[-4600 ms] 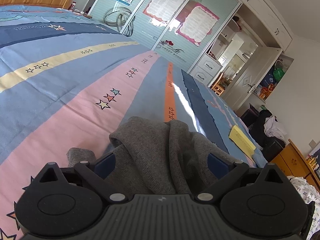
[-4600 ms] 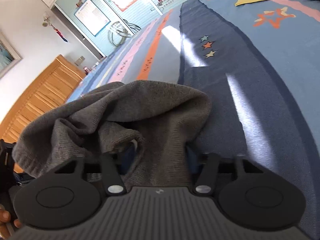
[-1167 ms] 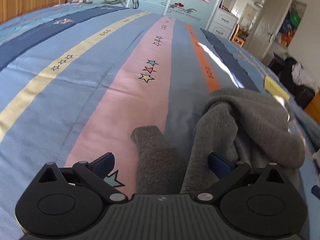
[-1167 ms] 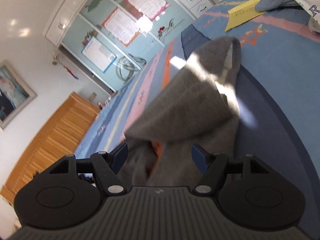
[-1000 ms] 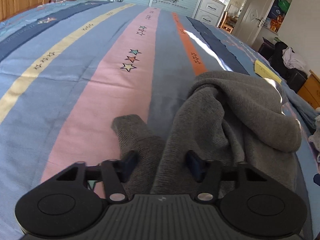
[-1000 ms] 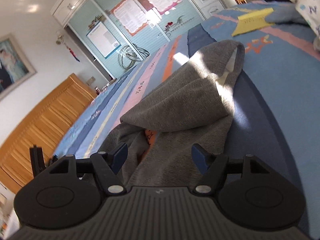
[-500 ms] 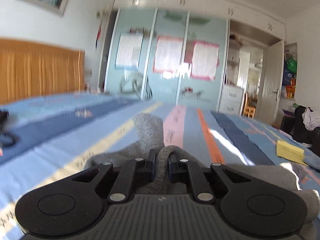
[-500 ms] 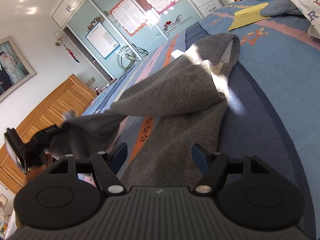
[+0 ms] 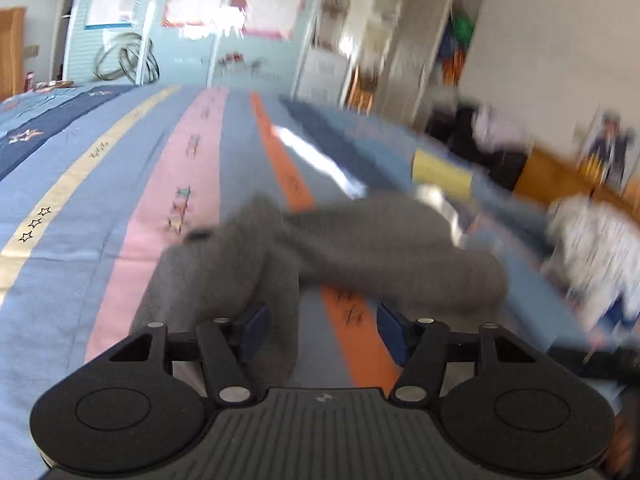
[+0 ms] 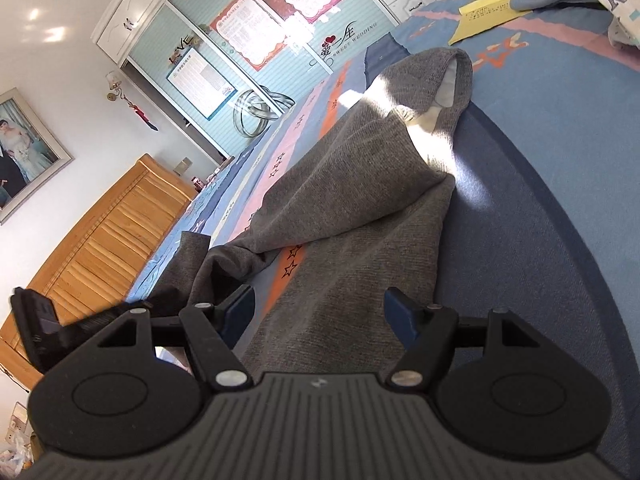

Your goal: Fold clothes

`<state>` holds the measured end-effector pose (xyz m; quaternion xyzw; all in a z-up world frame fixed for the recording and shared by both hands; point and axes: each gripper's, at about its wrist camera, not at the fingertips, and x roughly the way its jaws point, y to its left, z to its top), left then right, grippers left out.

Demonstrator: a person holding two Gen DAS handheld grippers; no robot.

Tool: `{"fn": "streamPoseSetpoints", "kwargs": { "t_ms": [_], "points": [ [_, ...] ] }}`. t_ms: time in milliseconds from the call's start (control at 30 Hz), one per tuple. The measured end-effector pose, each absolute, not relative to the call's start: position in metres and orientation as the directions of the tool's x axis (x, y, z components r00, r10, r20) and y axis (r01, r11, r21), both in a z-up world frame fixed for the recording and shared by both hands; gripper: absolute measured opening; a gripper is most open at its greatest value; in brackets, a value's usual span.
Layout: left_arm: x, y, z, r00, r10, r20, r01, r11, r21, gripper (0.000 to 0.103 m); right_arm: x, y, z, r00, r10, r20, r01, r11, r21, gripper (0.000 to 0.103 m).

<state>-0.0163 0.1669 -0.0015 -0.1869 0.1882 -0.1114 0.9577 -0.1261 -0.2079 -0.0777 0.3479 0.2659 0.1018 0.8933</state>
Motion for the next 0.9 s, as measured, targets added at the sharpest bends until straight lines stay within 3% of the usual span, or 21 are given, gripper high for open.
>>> {"fn": "streamPoseSetpoints", "kwargs": {
  "t_ms": [133,233,333,467,633,800,867,900],
  "points": [
    [-0.019,0.193,-0.007,0.899,-0.318,-0.302,0.121,0.841,-0.527,0.065,-0.124,-0.204,-0.083,0.827,0.385,-0.41,0.008,0.721,0.693,0.073],
    [-0.009,0.203,-0.023,0.888,-0.264,-0.376,0.021,0.842,-0.539,0.065,-0.124,-0.201,-0.089,0.821,0.408,-0.4,0.0,0.7,0.714,0.073],
    [0.001,0.188,-0.032,0.864,-0.202,-0.46,-0.027,0.895,-0.445,0.065,-0.124,-0.199,-0.097,0.815,0.443,-0.373,-0.027,0.673,0.739,0.078],
    [0.003,0.171,-0.033,0.858,-0.181,-0.482,-0.008,0.932,-0.363,0.066,-0.127,-0.211,-0.112,0.842,0.48,-0.248,-0.092,0.58,0.809,0.088],
    [0.018,0.157,-0.031,0.85,-0.169,-0.499,0.015,0.954,-0.298,0.066,-0.126,-0.227,-0.124,0.833,0.526,-0.17,-0.14,0.498,0.856,0.088],
    [0.032,0.142,-0.038,0.836,-0.204,-0.509,0.093,0.968,-0.234,0.066,-0.124,-0.226,-0.125,0.813,0.562,-0.151,-0.196,0.509,0.838,0.087],
    [0.036,0.138,-0.043,0.819,-0.217,-0.531,0.127,0.971,-0.2,0.06,-0.125,-0.224,-0.124,0.808,0.567,-0.158,-0.207,0.526,0.825,0.087],
    [0.038,0.137,-0.044,0.807,-0.225,-0.547,0.138,0.971,-0.196,0.047,-0.125,-0.223,-0.123,0.807,0.567,-0.162,-0.21,0.532,0.82,0.087]
  ]
}}
